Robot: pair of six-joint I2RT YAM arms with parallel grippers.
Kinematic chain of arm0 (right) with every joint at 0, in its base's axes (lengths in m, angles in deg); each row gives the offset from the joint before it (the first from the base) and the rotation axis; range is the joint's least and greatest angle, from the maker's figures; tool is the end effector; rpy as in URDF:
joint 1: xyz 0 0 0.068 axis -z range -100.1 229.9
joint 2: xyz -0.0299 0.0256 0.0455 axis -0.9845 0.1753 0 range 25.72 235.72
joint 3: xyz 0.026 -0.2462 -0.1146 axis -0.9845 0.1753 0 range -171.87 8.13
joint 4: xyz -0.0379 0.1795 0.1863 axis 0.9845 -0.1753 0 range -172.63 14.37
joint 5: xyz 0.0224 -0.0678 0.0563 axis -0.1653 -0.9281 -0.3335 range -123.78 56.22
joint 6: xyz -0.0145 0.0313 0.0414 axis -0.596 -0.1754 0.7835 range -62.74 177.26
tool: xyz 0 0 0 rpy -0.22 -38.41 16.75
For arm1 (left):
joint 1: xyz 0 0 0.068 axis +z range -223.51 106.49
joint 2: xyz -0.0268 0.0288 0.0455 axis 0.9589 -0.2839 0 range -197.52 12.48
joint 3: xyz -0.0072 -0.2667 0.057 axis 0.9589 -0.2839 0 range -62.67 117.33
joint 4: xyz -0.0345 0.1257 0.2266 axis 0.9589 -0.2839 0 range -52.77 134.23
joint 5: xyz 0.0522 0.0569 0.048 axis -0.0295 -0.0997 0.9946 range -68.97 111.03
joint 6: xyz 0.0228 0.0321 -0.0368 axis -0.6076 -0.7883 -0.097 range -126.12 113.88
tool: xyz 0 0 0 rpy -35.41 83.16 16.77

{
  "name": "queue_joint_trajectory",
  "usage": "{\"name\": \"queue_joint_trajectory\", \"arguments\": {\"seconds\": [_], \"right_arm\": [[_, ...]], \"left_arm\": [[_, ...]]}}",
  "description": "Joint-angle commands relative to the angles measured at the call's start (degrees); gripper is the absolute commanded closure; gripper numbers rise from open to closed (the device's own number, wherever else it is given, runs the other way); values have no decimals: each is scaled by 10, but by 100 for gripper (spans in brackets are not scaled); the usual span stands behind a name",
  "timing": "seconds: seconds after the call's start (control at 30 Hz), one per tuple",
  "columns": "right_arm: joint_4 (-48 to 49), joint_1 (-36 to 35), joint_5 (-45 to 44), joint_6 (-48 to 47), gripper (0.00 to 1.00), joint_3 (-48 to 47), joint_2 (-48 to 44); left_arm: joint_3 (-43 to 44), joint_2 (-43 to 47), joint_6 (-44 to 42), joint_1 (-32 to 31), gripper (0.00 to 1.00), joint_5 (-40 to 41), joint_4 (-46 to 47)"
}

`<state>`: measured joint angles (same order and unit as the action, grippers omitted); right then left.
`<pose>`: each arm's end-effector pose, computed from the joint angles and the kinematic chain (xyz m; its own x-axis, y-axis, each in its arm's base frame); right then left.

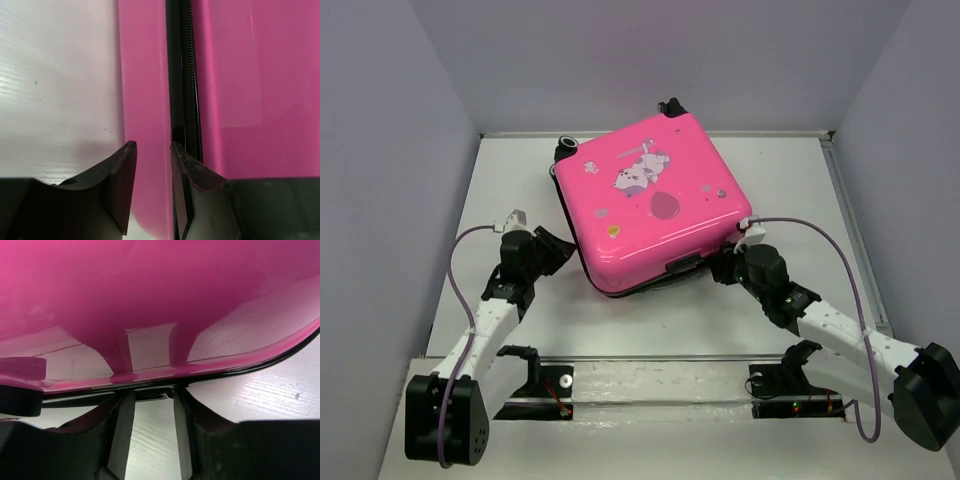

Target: Pack the luggage

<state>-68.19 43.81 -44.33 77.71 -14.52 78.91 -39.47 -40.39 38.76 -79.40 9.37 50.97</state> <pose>0.1683 0.1146 0.2092 -0.4519 0.0956 -0.8870 -0.3045 0.9180 0.2541 0.2016 -0.0281 0.2125 -0.4761 -0.6457 -0.5971 -0.0710 0.7049 -0.7057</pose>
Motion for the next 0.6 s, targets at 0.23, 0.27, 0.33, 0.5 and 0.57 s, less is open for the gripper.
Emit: {"name": "queue_joint_trajectory", "arguments": {"seconds": [0.23, 0.27, 0.33, 0.5, 0.57], "right_arm": [[113, -3, 39, -16, 93, 14, -5], [95, -12, 64, -8, 93, 9, -1], [54, -48, 122, 25, 93, -19, 14], [-93, -344, -25, 111, 93, -122, 140], [-98, -402, -64, 136, 93, -176, 185]], "left_arm": [[-28, 10, 17, -86, 59, -31, 55], [-26, 6, 22, -91, 60, -33, 61], [-22, 2, 34, -102, 60, -31, 76], [2, -12, 83, -162, 62, -3, 122], [7, -14, 93, -178, 63, 13, 135]]}}
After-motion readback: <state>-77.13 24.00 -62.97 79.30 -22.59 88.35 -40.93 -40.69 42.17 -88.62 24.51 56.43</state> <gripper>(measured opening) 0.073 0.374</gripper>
